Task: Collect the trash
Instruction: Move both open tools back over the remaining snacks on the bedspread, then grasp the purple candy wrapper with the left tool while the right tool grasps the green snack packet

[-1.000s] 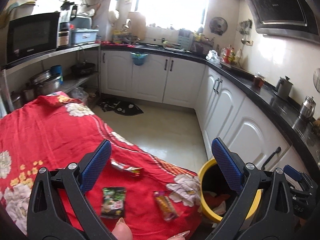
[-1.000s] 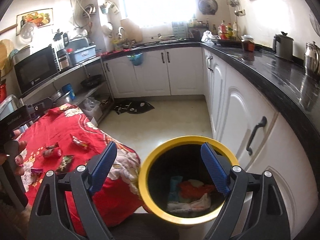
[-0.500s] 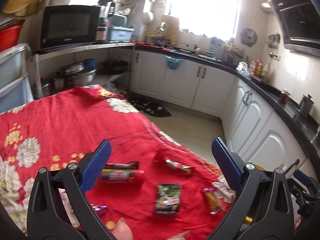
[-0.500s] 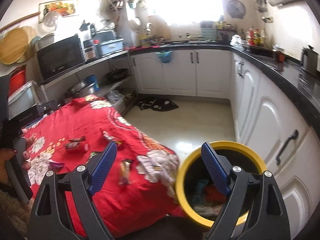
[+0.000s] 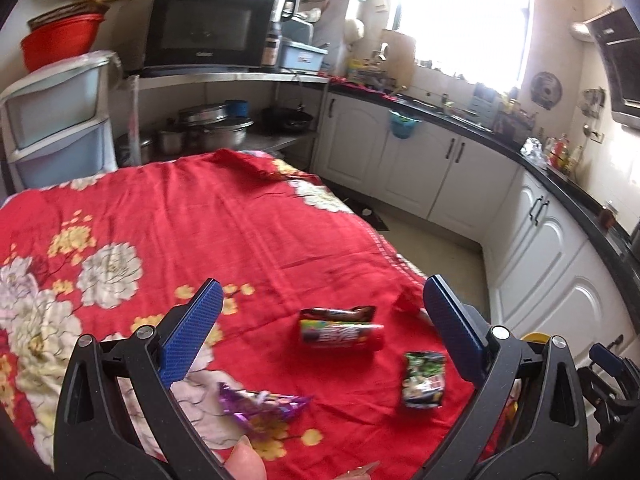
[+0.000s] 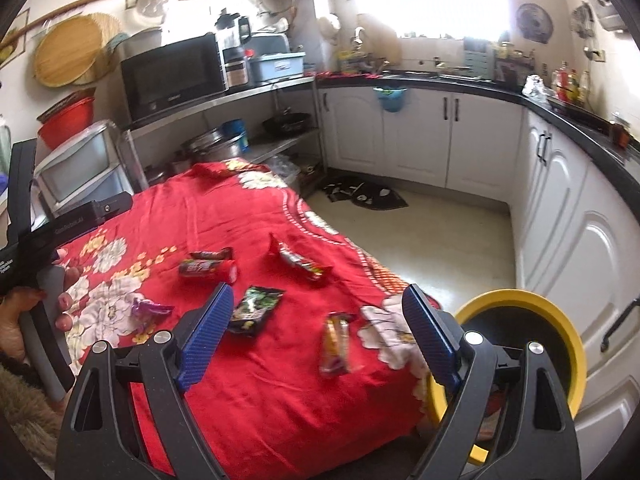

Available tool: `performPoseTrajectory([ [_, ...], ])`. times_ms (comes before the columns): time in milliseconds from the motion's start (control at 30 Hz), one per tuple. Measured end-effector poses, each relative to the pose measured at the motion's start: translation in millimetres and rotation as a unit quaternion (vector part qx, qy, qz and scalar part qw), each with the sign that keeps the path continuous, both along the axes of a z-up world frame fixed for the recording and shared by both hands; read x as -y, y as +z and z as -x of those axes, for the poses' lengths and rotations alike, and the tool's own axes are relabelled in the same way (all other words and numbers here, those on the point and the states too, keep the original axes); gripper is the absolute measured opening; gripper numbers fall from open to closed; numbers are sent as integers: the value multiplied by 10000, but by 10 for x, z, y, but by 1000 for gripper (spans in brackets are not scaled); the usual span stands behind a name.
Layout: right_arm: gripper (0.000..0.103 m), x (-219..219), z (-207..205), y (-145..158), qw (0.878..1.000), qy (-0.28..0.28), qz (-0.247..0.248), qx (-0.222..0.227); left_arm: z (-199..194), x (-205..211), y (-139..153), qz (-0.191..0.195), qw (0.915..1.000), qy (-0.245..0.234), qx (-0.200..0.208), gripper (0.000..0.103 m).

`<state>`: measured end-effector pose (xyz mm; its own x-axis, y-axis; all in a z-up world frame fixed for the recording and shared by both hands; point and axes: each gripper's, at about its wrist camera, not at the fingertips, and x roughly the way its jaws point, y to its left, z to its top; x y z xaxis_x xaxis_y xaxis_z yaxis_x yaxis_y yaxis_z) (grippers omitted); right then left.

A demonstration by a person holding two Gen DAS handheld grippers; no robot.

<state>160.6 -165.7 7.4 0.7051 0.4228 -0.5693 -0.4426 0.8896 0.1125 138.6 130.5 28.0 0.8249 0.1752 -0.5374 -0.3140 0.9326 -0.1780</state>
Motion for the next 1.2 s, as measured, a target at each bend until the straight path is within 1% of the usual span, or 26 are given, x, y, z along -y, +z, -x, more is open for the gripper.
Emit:
performPoseTrajectory([
  [367, 83, -396, -98, -124, 9989, 416, 158, -165, 105, -268, -245, 96, 9992, 237, -321, 92],
  [467, 83, -486, -148, -185, 9983, 493, 211, -241, 113, -338, -362, 187, 9983, 251, -501, 92],
  [633, 83, -631, -286, -344, 9965, 606, 288, -492, 113, -449, -588, 558, 9949, 210, -808, 92],
  [733, 79, -702, -370, -454, 9951, 673, 331, -644, 109, -507, -725, 823, 9917, 203, -966, 92],
  [833, 75, -795, -467, -604, 9927, 736, 355, -890, 104, -553, -852, 1065, 9880, 192, -1097, 92],
  [1133, 65, -996, -678, -940, 9847, 835, 299, -1500, 47, -532, -1174, 1452, 9788, 4, -1445, 92],
  [1200, 60, -1015, -706, -977, 9834, 836, 273, -1589, 42, -497, -1202, 1401, 9790, -11, -1479, 92],
])
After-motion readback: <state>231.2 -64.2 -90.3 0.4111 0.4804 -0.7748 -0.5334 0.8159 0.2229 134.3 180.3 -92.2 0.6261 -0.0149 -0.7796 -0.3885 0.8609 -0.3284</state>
